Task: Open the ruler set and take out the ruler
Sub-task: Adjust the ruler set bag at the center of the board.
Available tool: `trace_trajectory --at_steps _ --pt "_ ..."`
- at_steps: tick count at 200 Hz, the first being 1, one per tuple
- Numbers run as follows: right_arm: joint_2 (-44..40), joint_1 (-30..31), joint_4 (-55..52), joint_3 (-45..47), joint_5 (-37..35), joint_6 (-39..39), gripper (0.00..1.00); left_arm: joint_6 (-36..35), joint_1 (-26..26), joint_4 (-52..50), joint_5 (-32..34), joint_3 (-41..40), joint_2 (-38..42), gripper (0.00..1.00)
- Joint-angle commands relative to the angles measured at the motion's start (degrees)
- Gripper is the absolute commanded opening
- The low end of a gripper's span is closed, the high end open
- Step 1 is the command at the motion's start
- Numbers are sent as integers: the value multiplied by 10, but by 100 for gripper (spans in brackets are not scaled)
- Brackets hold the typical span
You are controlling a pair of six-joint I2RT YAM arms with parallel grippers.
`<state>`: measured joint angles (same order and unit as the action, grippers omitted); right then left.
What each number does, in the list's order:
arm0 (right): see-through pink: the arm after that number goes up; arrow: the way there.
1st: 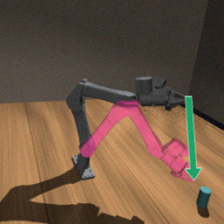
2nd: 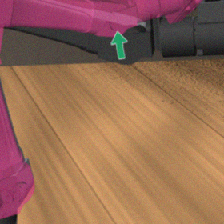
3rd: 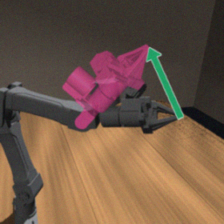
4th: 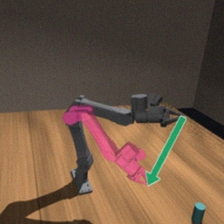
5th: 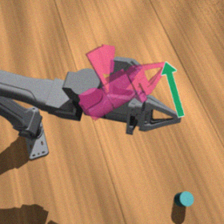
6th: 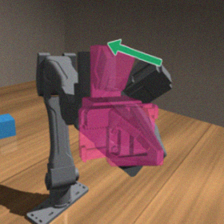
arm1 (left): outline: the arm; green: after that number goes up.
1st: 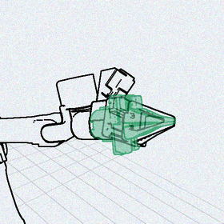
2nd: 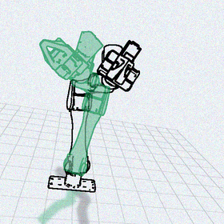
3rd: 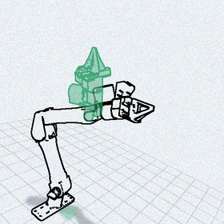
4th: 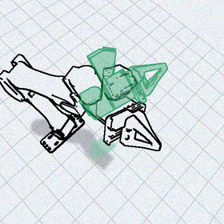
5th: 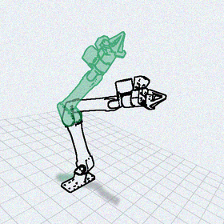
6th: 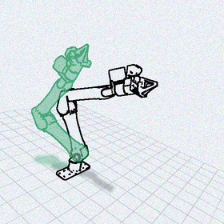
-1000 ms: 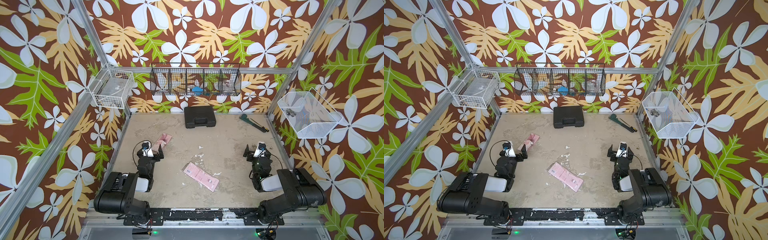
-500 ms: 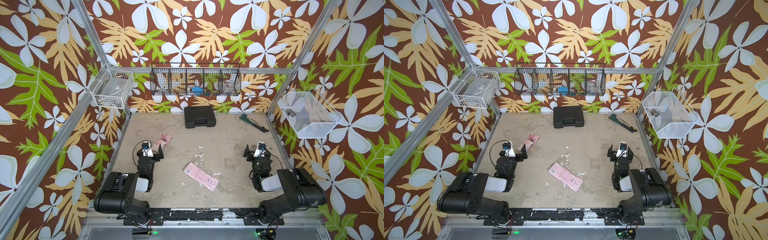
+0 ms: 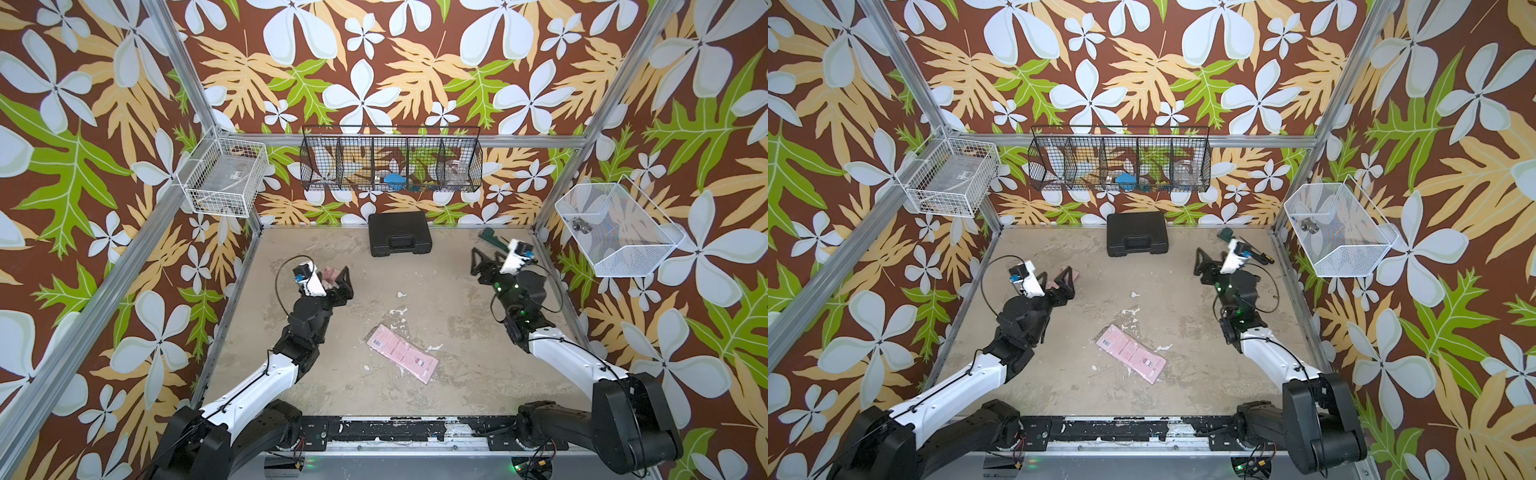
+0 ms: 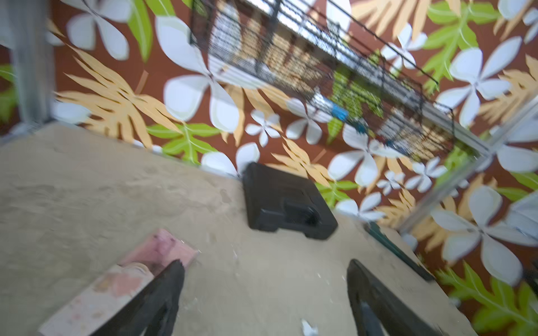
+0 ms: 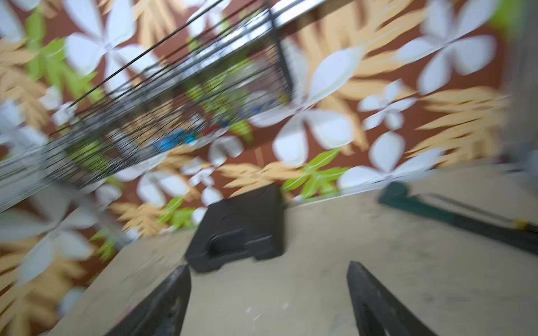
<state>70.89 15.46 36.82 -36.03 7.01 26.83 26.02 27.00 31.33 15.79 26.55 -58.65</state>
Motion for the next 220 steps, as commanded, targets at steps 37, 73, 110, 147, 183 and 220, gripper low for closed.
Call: trace_trajectory --at_steps 37,73,110,147,183,220 --pt "-11 185 -259 10 58 -122 81 127 76 -267 -190 -42 42 80" --pt "19 206 -275 12 70 -141 78 185 100 -256 -254 -84 5 74" --pt "80 240 -261 4 46 -145 80 199 102 -153 -300 -116 -49 64" --pt "116 249 -233 20 72 -125 82 185 103 -62 -339 -133 -111 64" --pt "132 249 -233 37 73 -85 82 168 103 71 -356 -123 -210 63" --pt "110 249 -227 65 51 -75 78 160 102 141 -377 -72 -304 61"
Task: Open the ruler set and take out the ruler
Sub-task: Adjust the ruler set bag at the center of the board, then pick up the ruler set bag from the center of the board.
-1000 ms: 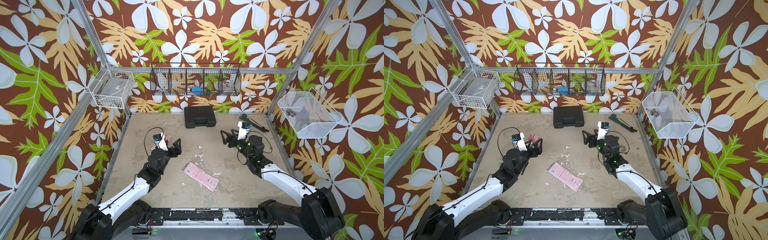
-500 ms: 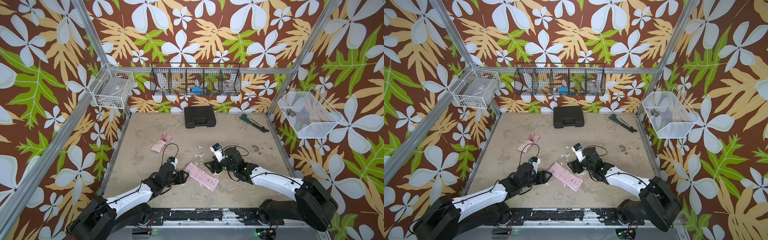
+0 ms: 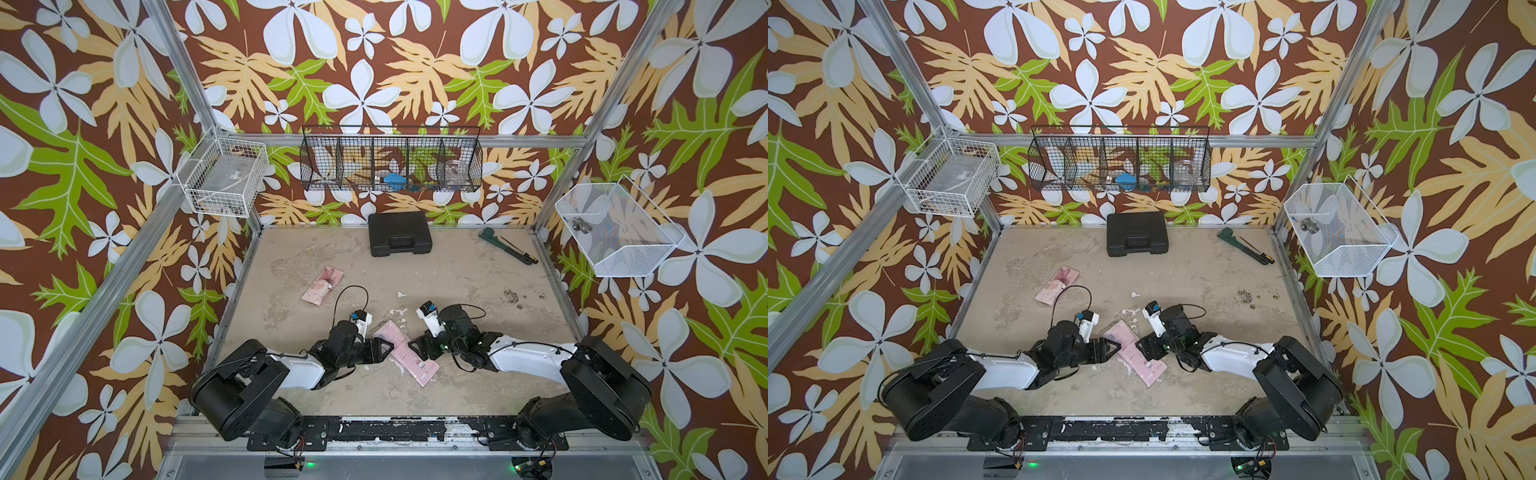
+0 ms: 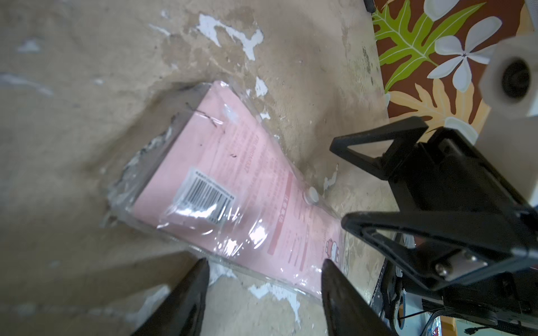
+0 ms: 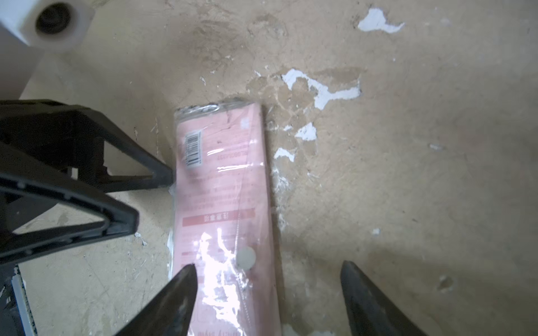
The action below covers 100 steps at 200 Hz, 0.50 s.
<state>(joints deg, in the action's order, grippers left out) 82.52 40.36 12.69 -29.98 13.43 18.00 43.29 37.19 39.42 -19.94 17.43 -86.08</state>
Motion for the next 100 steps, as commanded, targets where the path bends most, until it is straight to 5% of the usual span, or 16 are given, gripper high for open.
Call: trace_trajectory --at_steps 1,23,63,100 --pt "-6 0 12 4 -13 13 78 -12 1 62 -19 19 -30 61" --pt "3 3 -19 -3 -16 23 70 -15 1 36 -8 17 -6 61" --pt "5 62 -44 -1 -103 43 71 -42 15 -130 26 16 66 69" --pt "43 76 -46 0 -175 60 71 -38 24 -123 10 16 22 69"
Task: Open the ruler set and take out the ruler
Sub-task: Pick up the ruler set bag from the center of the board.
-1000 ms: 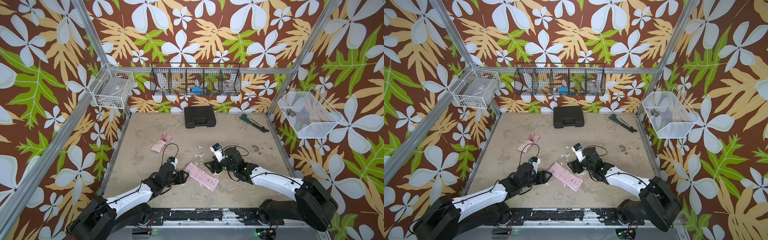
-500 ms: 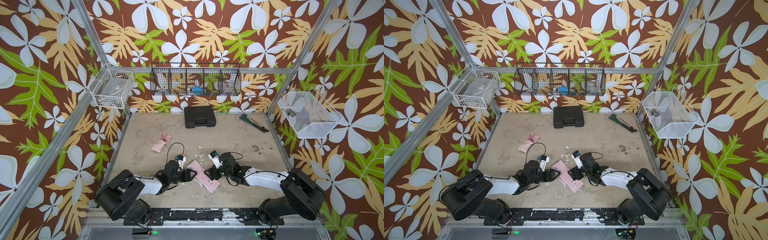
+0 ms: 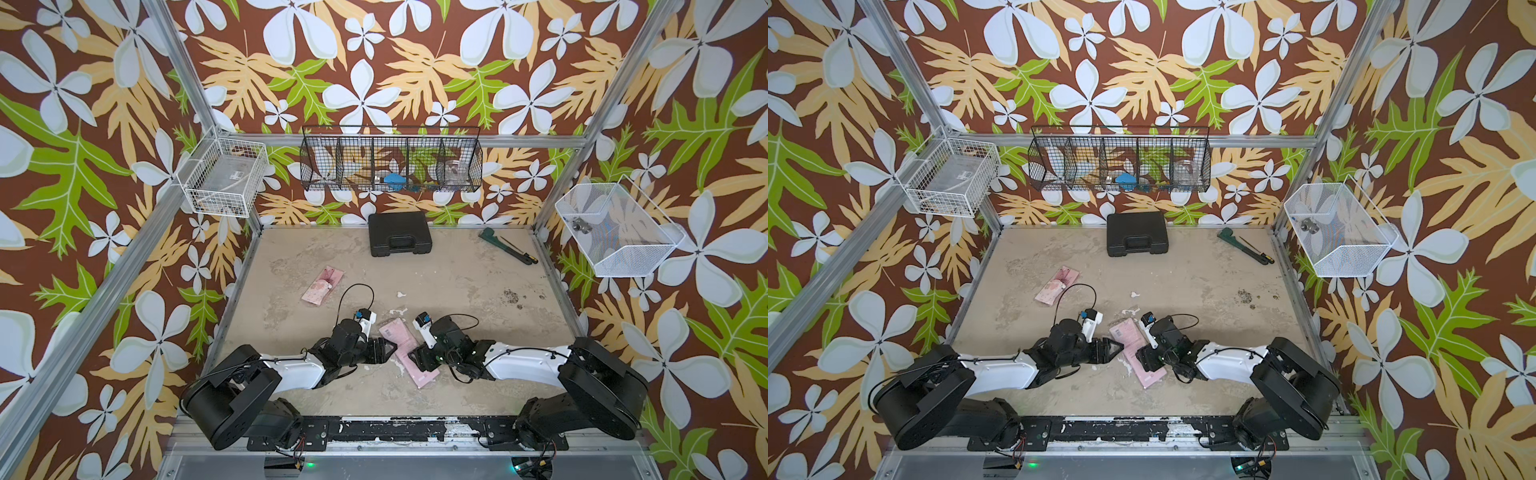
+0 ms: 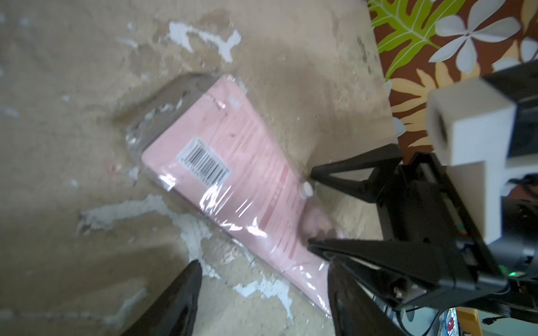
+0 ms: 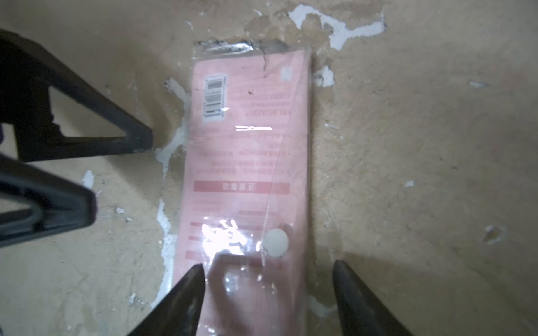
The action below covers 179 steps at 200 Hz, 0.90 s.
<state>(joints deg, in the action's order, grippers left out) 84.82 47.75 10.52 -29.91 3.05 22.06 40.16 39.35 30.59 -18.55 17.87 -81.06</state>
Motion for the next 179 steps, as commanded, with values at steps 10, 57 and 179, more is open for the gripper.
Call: trace_trajectory --at_steps 10,57,179 --pt "25 2 -22 -1 -82 20 69 -7 3 -31 -11 20 -51 68" --pt "22 2 -19 -1 -87 20 23 -7 2 -17 -3 29 -85 68" --pt "-37 -83 64 16 106 57 0 -16 3 7 -6 49 -64 70"
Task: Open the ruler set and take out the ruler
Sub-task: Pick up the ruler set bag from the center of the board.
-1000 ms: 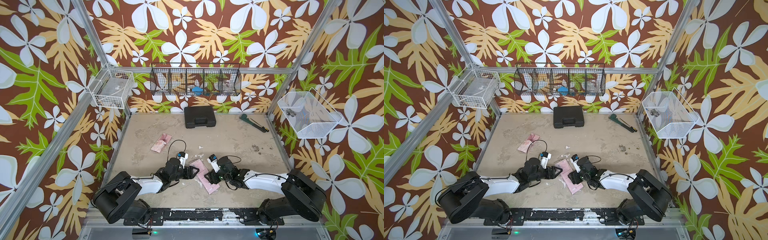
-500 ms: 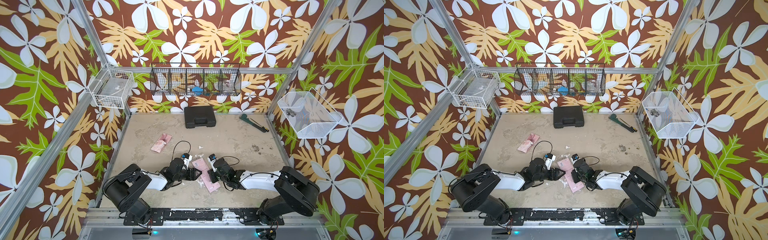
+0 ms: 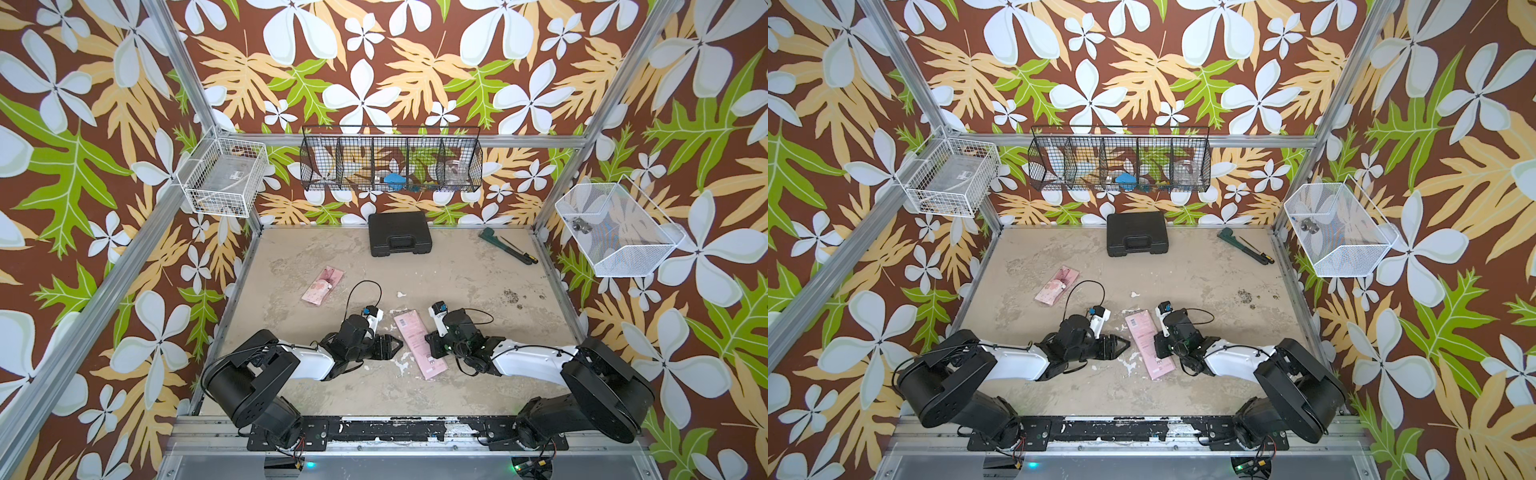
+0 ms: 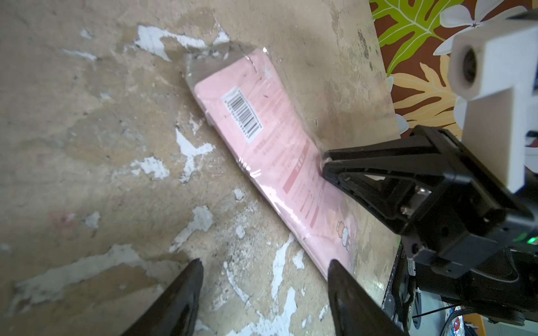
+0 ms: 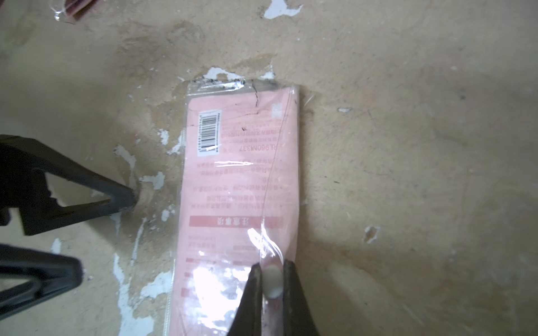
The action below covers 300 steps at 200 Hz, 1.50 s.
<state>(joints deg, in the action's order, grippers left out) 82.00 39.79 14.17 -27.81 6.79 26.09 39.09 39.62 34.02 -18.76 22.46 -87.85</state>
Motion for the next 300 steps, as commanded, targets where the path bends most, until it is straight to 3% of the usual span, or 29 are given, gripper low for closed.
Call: trace_trajectory --at_steps 1,40,68,87,104,158,227,300 --pt "-9 -3 28 -5 70 17 0 -5 0 -26 -4 3 5 70" --pt "-14 -5 76 -5 124 75 0 -6 0 -10 -9 12 10 69" --pt "-9 -5 105 -9 143 101 0 3 0 19 -14 6 25 62" --pt "-1 -5 141 -5 159 128 0 3 0 31 -13 7 26 47" --pt "3 -4 165 0 157 150 0 11 0 54 -21 5 23 43" --pt "8 1 126 -16 105 134 0 8 0 46 -28 19 26 0" --pt "-10 4 54 -33 -5 98 0 -37 0 -94 41 61 69 0" --pt "-21 -9 26 -44 -25 80 0 -68 -1 -206 72 74 101 0"
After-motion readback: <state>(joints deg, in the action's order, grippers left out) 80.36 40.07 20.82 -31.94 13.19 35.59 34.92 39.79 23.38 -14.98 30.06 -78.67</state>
